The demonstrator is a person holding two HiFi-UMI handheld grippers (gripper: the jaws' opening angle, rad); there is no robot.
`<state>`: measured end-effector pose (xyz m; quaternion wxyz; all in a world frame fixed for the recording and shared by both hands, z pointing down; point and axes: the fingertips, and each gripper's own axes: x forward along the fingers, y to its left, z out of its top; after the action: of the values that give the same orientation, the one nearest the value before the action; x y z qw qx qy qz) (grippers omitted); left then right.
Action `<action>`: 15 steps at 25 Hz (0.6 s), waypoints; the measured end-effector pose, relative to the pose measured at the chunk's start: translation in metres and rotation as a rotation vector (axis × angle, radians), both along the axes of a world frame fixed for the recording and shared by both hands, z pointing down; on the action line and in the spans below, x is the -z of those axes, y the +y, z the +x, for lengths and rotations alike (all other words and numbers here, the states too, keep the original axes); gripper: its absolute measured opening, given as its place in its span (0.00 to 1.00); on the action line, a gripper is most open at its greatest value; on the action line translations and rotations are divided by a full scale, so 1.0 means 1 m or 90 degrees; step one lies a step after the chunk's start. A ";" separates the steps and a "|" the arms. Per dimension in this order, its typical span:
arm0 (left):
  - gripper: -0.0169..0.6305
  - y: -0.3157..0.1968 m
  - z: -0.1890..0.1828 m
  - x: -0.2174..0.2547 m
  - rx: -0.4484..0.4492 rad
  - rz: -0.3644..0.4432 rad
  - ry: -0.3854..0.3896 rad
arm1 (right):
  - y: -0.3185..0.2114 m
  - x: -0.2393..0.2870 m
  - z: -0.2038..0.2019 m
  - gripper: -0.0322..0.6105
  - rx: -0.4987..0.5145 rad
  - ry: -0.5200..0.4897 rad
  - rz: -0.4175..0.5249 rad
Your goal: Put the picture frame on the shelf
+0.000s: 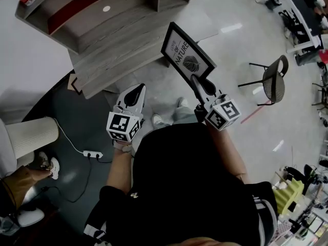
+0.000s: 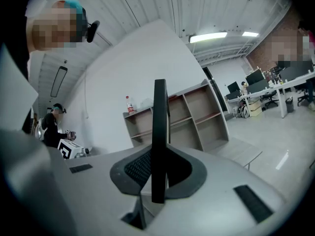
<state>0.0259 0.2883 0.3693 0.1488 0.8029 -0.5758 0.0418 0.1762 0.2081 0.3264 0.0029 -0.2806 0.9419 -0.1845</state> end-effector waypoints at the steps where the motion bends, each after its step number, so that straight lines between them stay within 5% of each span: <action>1: 0.04 -0.003 -0.002 -0.001 0.002 -0.002 -0.001 | -0.005 -0.002 -0.002 0.11 0.001 -0.002 -0.004; 15: 0.04 -0.122 -0.035 -0.012 0.081 -0.033 -0.020 | -0.137 -0.027 -0.060 0.11 0.132 0.006 -0.026</action>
<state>-0.0090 0.1664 0.3813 0.1629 0.7600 -0.6263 0.0593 0.1158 0.0716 0.3538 -0.0264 -0.1823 0.9620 -0.2017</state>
